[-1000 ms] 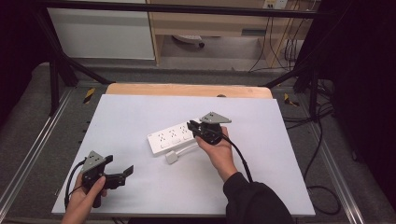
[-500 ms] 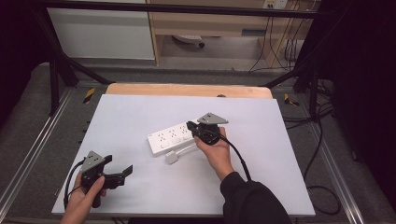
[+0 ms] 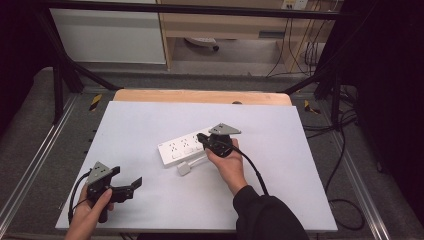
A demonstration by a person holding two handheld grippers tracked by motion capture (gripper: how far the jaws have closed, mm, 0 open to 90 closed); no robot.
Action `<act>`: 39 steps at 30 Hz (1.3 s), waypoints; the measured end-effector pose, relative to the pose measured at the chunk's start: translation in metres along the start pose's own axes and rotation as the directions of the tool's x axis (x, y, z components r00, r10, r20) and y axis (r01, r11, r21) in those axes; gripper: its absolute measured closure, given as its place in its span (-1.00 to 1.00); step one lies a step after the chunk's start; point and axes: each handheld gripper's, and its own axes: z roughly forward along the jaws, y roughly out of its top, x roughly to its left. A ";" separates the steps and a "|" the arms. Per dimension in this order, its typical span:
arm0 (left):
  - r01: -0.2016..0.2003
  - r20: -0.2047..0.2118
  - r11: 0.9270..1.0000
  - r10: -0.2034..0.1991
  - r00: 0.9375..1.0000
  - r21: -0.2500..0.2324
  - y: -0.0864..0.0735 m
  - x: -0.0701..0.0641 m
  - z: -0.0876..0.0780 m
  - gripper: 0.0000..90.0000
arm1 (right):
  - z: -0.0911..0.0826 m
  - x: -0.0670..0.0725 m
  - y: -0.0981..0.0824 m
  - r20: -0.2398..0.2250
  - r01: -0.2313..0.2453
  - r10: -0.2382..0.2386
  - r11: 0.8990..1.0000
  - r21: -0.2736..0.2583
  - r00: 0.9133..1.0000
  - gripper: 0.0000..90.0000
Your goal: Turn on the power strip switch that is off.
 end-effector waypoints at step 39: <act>-0.011 0.002 1.000 0.011 1.000 0.013 -0.001 -0.001 0.001 -0.86 | 0.021 0.003 -0.024 -0.013 -0.056 0.057 0.997 0.050 0.998 1.00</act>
